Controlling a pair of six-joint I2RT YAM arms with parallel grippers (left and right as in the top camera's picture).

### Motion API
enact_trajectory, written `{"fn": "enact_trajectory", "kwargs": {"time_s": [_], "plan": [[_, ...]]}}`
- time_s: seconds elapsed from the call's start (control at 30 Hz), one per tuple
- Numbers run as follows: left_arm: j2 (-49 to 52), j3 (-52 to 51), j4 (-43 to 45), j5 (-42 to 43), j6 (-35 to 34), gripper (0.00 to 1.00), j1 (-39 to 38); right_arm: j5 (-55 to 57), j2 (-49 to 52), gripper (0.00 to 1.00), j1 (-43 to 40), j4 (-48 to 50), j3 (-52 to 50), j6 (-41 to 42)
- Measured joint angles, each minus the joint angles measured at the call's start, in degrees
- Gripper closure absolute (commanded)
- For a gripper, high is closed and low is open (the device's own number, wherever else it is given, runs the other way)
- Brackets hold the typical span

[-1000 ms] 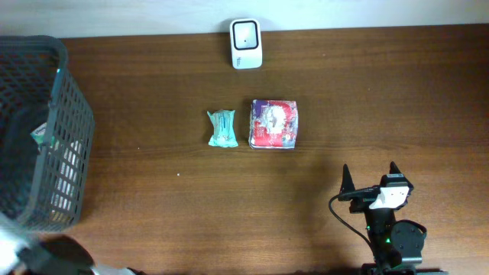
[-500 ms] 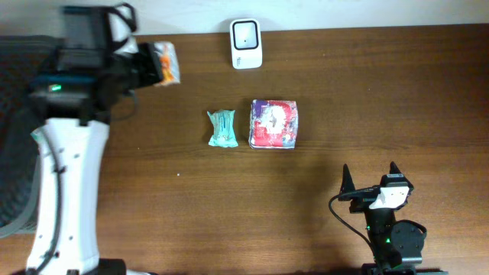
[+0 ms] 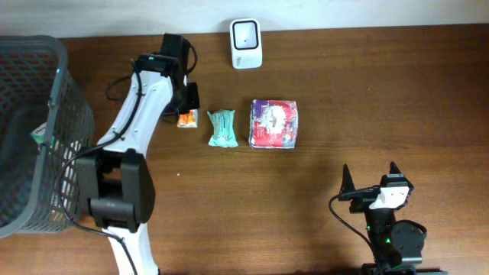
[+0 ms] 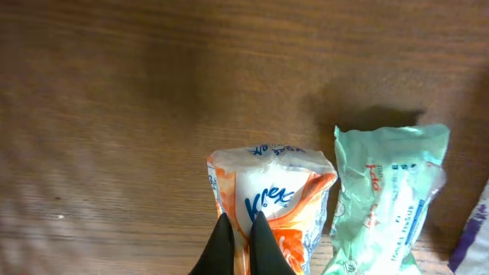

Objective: Scan the item barcode
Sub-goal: 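Place the orange Kleenex pack left of the green pack with the left gripper, then grasp the small teal Kleenex pack in the basket with the left gripper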

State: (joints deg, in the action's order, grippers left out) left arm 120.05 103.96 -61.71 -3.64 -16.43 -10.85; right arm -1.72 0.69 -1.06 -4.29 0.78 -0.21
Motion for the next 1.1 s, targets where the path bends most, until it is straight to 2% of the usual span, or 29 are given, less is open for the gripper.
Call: {"fn": "enact_trajectory", "kwargs": {"time_s": [0.03, 0.07, 0.13, 0.23, 0.33, 0.4, 0.43, 0.53, 0.57, 0.6, 0.63, 0.67, 0.73, 0.83, 0.97, 1.1], "plan": [[0.7, 0.0, -0.1, 0.3, 0.0, 0.97, 0.0, 0.0, 0.0, 0.01, 0.0, 0.0, 0.0, 0.0], [1.5, 0.0, -0.2, 0.4, 0.0, 0.83, 0.0, 0.0, 0.0, 0.01, 0.0, 0.0, 0.0, 0.0], [2.3, 0.0, -0.5, 0.5, 0.0, 0.79, 0.0, 0.0, 0.0, 0.01, 0.0, 0.0, 0.0, 0.0], [2.4, 0.0, -0.7, 0.4, 0.3, 0.63, 0.0, 0.0, 0.0, 0.01, 0.0, 0.0, 0.0, 0.0], [2.4, 0.0, -1.2, 0.4, 0.6, 0.62, 0.0, 0.0, 0.0, 0.01, 0.0, 0.0, 0.0, 0.0], [2.5, 2.0, -5.1, 0.4, 1.3, 0.62, 0.0, 0.0, 0.0, 0.01, 0.0, 0.0, 0.0, 0.0], [3.1, 5.7, -8.7, 0.3, 1.7, 0.61, 0.1, 0.0, 0.0, 0.01, 0.0, 0.0, 0.0, 0.0], [4.3, 23.8, -19.4, -1.2, 2.5, 0.41, 1.5, 0.0, 0.0, 0.01, 0.0, 0.0, 0.0, 0.0], [4.8, 34.7, -22.3, -1.8, 2.7, 0.11, 2.9, 0.0, 0.0, 0.01, 0.0, 0.0, 0.0, 0.0], [4.5, 42.7, -23.6, -2.3, 3.0, 0.09, 4.4, 0.0, 0.0, 0.01, 0.0, 0.0, 0.0, 0.0], [4.1, 50.5, -25.1, -2.6, 3.2, 0.01, 6.3, 0.0, 0.0, 0.01, 0.0, 0.0, 0.0, 0.0], [4.1, 59.3, -24.6, -2.8, 3.1, 0.01, 9.0, 0.0, 0.0, 0.01, 0.0, 0.0, 0.0, 0.0], [3.1, 70.0, -24.8, -4.5, 2.7, 0.00, 15.1, 0.0, 0.0, 0.01, 0.0, 0.0, 0.0, -0.1], [2.3, 75.1, -25.5, -7.7, -0.4, 0.00, 25.5, 0.0, 0.0, 0.01, 0.0, 0.0, 0.0, 0.0], [2.4, 70.1, -29.3, -8.7, -1.8, 0.00, 37.2, 0.0, 0.0, 0.01, 0.0, 0.0, 0.0, 0.0], [2.7, 55.0, -28.4, -8.9, -2.0, 0.02, 44.6, 0.0, 0.0, 0.01, 0.0, 0.0, 0.0, 0.0]]}}
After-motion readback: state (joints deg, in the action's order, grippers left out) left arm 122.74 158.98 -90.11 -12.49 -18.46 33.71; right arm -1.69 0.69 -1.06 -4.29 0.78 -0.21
